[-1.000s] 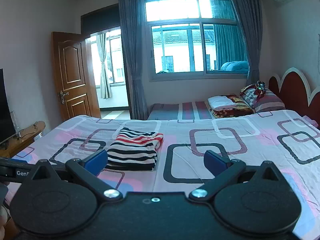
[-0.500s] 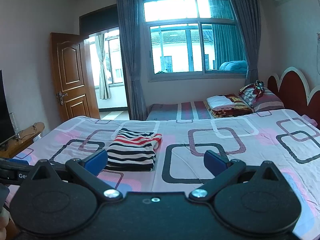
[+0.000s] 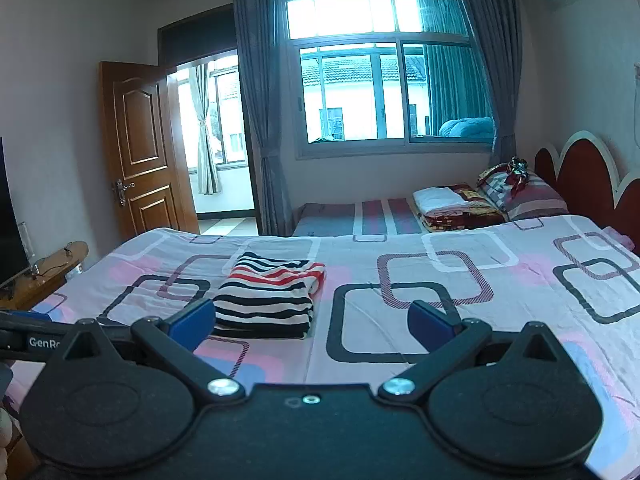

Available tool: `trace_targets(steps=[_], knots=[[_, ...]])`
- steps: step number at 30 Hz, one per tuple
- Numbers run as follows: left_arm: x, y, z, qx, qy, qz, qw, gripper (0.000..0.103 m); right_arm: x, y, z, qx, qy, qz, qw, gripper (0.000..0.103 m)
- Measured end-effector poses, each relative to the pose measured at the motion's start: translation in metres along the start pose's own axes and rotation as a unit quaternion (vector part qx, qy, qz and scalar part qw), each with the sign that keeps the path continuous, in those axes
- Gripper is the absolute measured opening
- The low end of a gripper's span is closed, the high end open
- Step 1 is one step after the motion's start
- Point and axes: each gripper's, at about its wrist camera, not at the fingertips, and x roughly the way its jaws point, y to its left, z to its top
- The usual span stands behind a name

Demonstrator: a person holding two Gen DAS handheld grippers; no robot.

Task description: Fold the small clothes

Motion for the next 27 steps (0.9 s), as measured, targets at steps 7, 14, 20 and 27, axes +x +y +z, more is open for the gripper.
trace_targets(steps=[7, 14, 20, 27], knots=[[0.0025, 0.0027, 0.0026, -0.001, 0.0, 0.001, 1.0, 0.103, 0.0041, 0.0026, -0.0011, -0.005, 0.005, 0.001, 1.0, 0.102], [0.0029, 0.0014, 0.0036, 0.001, -0.002, 0.004, 1.0, 0.103, 0.0052, 0.0039, -0.0012, -0.005, 0.006, 0.003, 1.0, 0.102], [0.0019, -0.0002, 0.0029, -0.003, -0.002, 0.008, 1.0, 0.103, 0.0058, 0.0048, -0.0014, -0.005, 0.005, 0.003, 1.0, 0.102], [0.0028, -0.0014, 0.0028, -0.003, -0.001, 0.009, 1.0, 0.103, 0.0079, 0.0015, -0.0037, -0.003, 0.005, 0.002, 1.0, 0.102]])
